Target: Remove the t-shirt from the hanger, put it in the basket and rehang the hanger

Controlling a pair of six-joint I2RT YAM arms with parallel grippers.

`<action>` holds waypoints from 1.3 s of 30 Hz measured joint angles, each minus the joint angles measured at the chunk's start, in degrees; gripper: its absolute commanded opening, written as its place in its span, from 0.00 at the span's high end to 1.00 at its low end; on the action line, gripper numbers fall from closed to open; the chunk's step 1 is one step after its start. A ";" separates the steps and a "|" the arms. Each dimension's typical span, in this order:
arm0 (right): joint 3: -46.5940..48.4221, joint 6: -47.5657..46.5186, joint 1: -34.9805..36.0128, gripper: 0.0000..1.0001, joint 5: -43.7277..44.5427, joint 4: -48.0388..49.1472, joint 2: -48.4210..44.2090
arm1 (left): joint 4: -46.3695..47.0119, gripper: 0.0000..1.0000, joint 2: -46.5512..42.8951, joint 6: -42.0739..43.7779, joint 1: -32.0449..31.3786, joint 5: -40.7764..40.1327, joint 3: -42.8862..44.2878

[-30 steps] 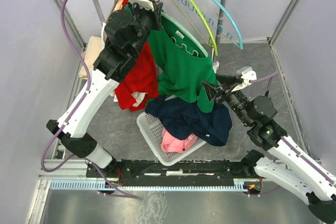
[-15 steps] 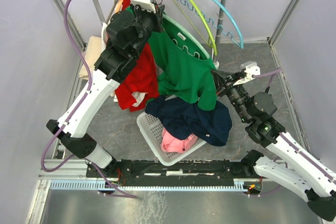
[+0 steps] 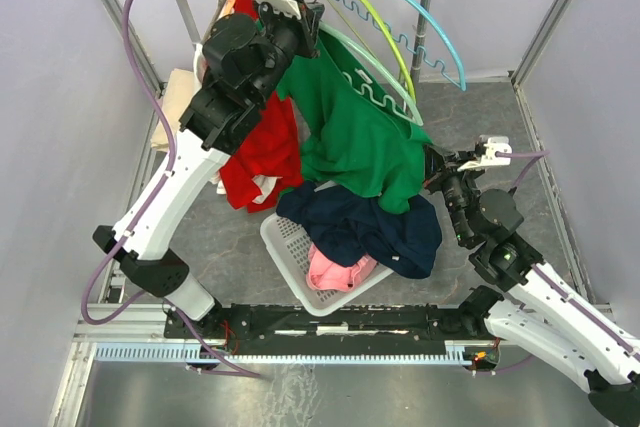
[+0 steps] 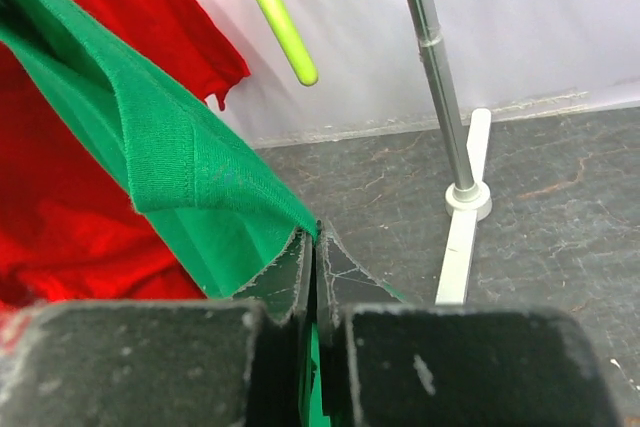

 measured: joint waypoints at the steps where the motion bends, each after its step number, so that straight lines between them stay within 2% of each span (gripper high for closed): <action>1: 0.02 0.20 0.00 0.79 0.22 -0.20 0.04 | -0.07 0.97 0.09 -0.04 -0.02 0.28 0.00; 4: 0.24 0.02 -0.02 0.59 0.61 -1.70 0.31 | -0.22 0.97 0.33 -0.04 0.09 1.27 0.00; 6: 0.83 -0.50 -0.04 0.53 0.90 -3.43 0.79 | 0.07 0.97 0.33 -0.04 0.37 1.66 -0.02; 15: 7.93 -4.85 -0.07 0.49 0.90 -7.54 0.61 | 2.99 0.97 -1.33 -0.26 0.96 6.51 -6.14; 21: 18.51 -9.01 -0.07 0.36 -0.72 -9.94 1.70 | 3.26 0.97 -2.29 -0.39 0.96 9.77 -11.65; 24: 23.34 -10.23 -0.07 0.35 -3.63 -11.13 2.86 | 3.34 0.97 -2.71 -0.39 0.87 10.82 -13.92; 28: 30.82 -10.60 -0.15 0.34 -9.94 -14.36 6.99 | 3.28 0.97 -2.86 -0.39 0.59 12.04 -15.72; 31: 39.04 -10.51 -0.15 0.34 -16.22 -18.80 14.47 | 3.30 0.97 -2.93 -0.39 -0.04 13.14 -16.92; 39: 41.79 -8.79 -0.15 0.34 -23.61 -25.14 24.44 | 3.26 0.97 -3.26 -0.44 -1.70 14.08 -20.41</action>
